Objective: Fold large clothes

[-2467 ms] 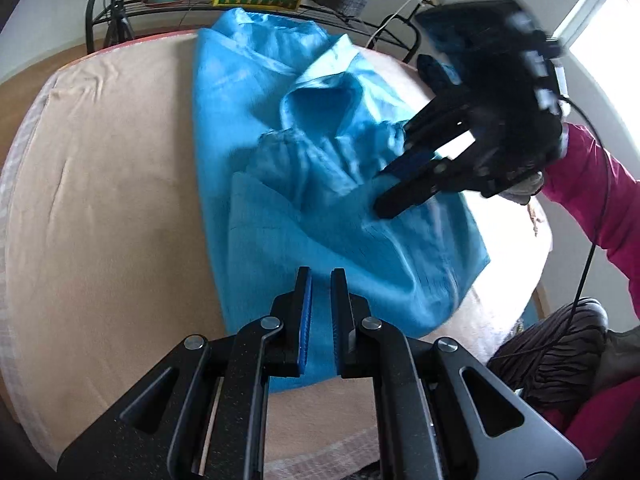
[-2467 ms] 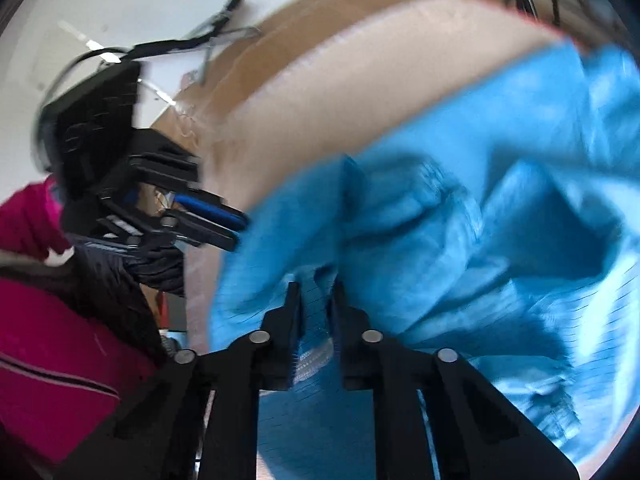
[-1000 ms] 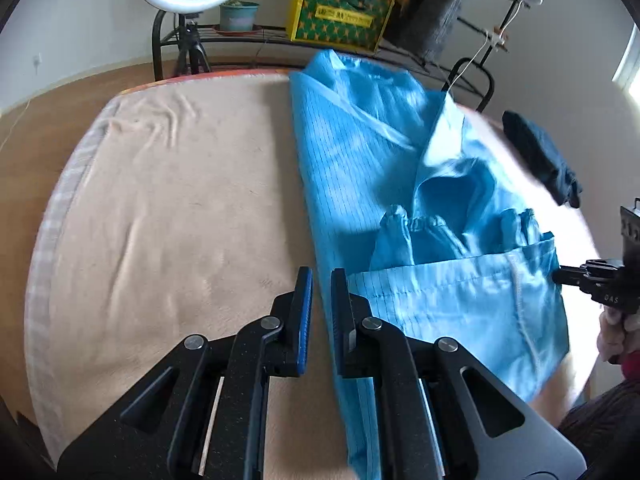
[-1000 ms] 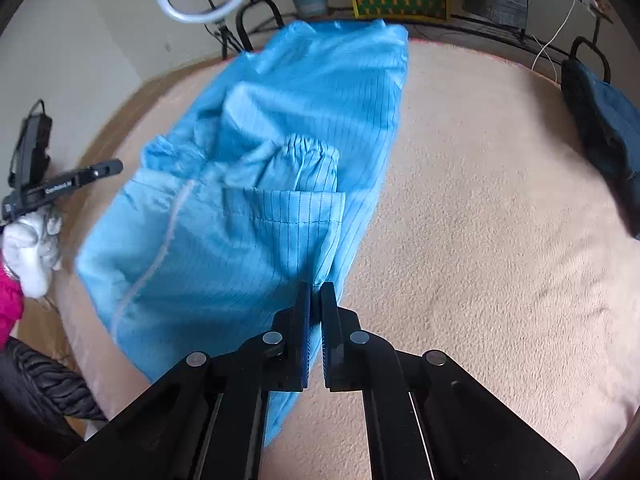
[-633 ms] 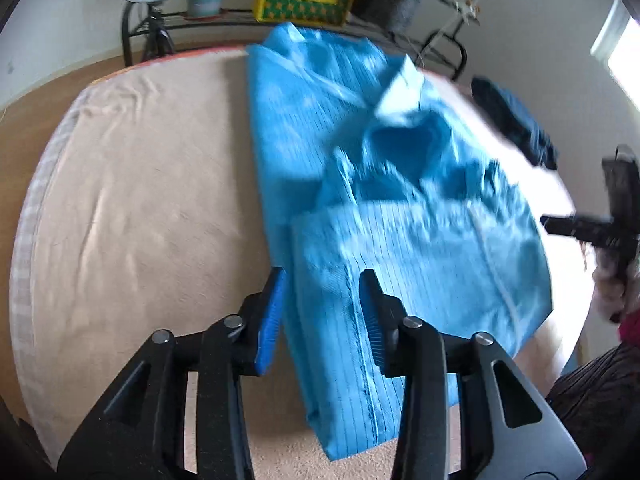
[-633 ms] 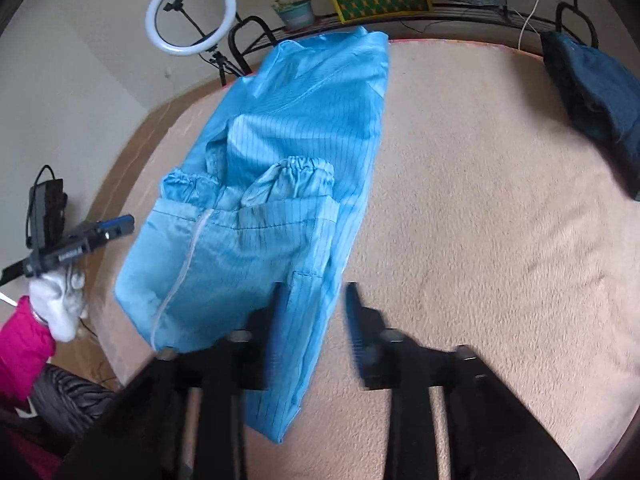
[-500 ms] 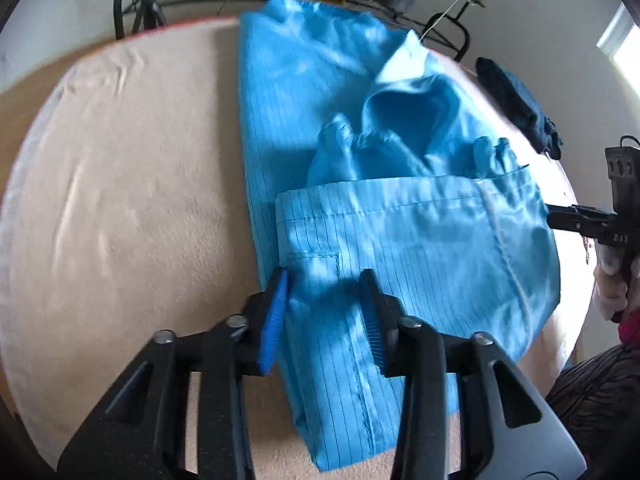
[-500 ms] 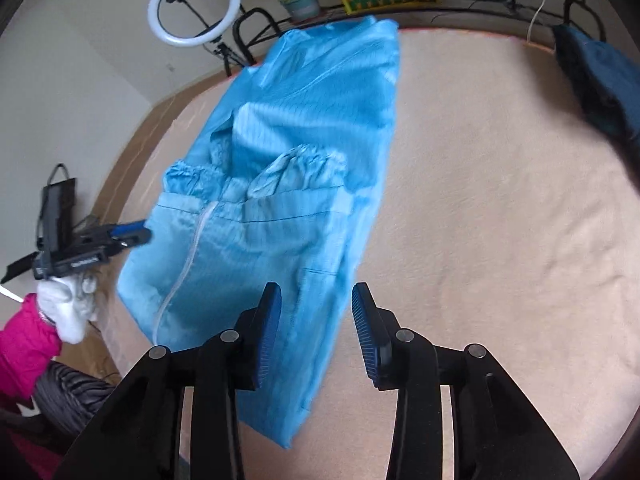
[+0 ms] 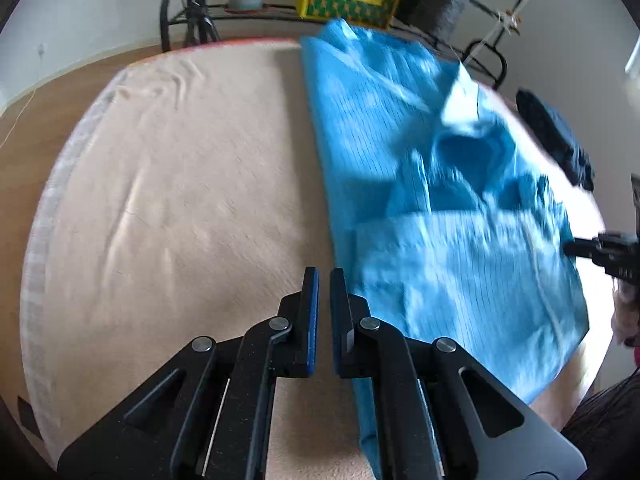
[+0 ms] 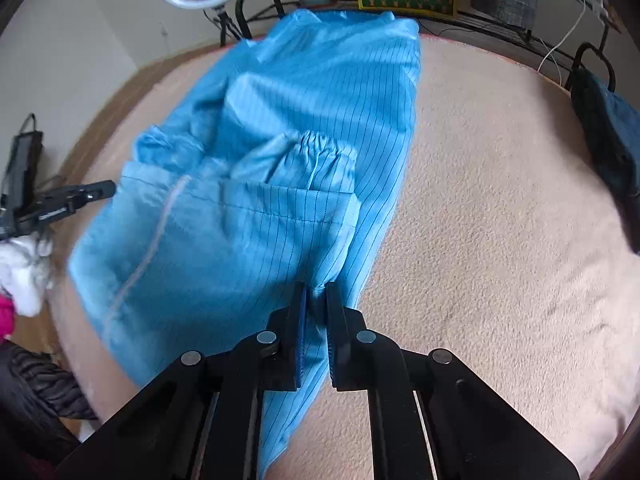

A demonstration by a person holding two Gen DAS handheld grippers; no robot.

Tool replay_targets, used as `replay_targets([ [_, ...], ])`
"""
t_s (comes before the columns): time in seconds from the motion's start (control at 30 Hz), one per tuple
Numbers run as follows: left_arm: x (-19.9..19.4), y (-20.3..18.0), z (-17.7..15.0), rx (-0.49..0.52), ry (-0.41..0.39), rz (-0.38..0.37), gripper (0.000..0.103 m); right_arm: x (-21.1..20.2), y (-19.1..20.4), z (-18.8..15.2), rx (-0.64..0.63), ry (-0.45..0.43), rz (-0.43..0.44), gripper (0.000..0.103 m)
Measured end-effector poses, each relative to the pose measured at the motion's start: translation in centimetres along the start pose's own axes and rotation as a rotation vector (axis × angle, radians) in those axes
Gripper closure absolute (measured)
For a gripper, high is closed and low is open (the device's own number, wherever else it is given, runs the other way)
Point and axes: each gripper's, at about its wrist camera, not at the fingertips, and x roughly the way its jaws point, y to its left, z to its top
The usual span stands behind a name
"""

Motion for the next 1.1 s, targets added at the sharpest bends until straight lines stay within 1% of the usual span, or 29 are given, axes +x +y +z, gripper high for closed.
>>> replay_targets([
  [0.03,-0.4,0.3,0.3,-0.015,-0.011,-0.014,0.099,-0.7,-0.2,-0.1,0.007,-0.015,0.008,0.092],
  [0.1,-0.9,0.9,1.3,-0.041,-0.037,-0.035,0.099,-2.2,-0.6,-0.1,0.019,-0.072,-0.009,0.092],
  [0.13,-1.1,1.0,2.4,-0.042,-0.053,-0.040,0.099,-3.2,-0.8,-0.1,0.018,-0.120,-0.018,0.092],
  [0.2,-1.1,0.8,4.2,-0.020,-0.066,-0.043,0.099,-4.8,-1.3,0.4,0.007,-0.197,-0.031,0.092],
  [0.27,-1.1,0.5,6.1,0.003,-0.078,-0.047,0.097,-5.8,-1.9,1.9,-0.007,-0.224,-0.048,0.092],
  [0.3,-1.0,0.3,7.0,0.010,-0.079,-0.053,0.094,-6.0,-2.1,2.6,-0.011,-0.227,-0.049,0.089],
  [0.33,-0.7,0.1,8.3,0.019,-0.076,-0.064,0.089,-6.1,-2.4,3.5,-0.016,-0.229,-0.052,0.082],
  [0.37,-0.2,0.0,9.6,0.024,-0.067,-0.073,0.071,-6.2,-2.8,4.4,-0.023,-0.231,-0.058,0.078],
  [0.4,0.5,0.0,10.8,0.020,-0.058,-0.082,0.054,-6.1,-3.1,5.4,-0.031,-0.232,-0.065,0.071],
  [0.43,0.9,0.0,11.7,0.009,-0.060,-0.093,0.051,-6.0,-3.6,6.4,-0.035,-0.235,-0.064,0.067],
  [0.47,1.5,0.1,12.8,-0.005,-0.060,-0.110,0.051,-5.8,-3.9,7.0,-0.027,-0.232,-0.059,0.066],
  [0.53,3.2,0.3,15.1,-0.026,-0.046,-0.145,0.051,-4.6,-5.1,9.0,0.018,-0.214,-0.011,0.063],
  [0.57,4.1,0.4,16.1,-0.038,-0.038,-0.168,0.049,-3.9,-6.2,10.3,0.051,-0.210,0.027,0.062],
  [0.6,5.5,0.8,17.5,-0.067,-0.021,-0.206,0.048,-3.2,-6.8,11.2,0.072,-0.208,0.056,0.060],
  [0.67,7.5,1.5,19.2,-0.120,-0.022,-0.242,0.047,-1.7,-8.0,13.1,0.118,-0.211,0.090,0.058],
  [0.7,9.0,2.0,20.3,-0.143,-0.012,-0.265,0.044,-0.8,-8.8,14.1,0.139,-0.213,0.113,0.058],
  [0.77,11.6,2.8,21.6,-0.179,0.026,-0.295,0.043,1.2,-10.0,15.8,0.175,-0.205,0.157,0.058],
  [0.9,15.8,4.6,23.4,-0.262,0.068,-0.336,0.043,5.2,-12.7,18.8,0.246,-0.190,0.233,0.058],
  [0.97,17.1,4.9,24.1,-0.273,0.085,-0.365,0.043,7.4,-13.9,20.0,0.294,-0.177,0.278,0.058],
  [1.03,18.3,4.8,24.8,-0.273,0.097,-0.391,0.043,8.9,-14.7,21.0,0.326,-0.171,0.299,0.058],
  [1.07,18.6,4.7,25.3,-0.264,0.086,-0.405,0.042,9.6,-14.9,21.3,0.336,-0.171,0.311,0.058],
  [1.1,18.9,4.6,25.8,-0.254,0.091,-0.415,0.041,10.4,-15.1,21.7,0.343,-0.170,0.322,0.058],
])
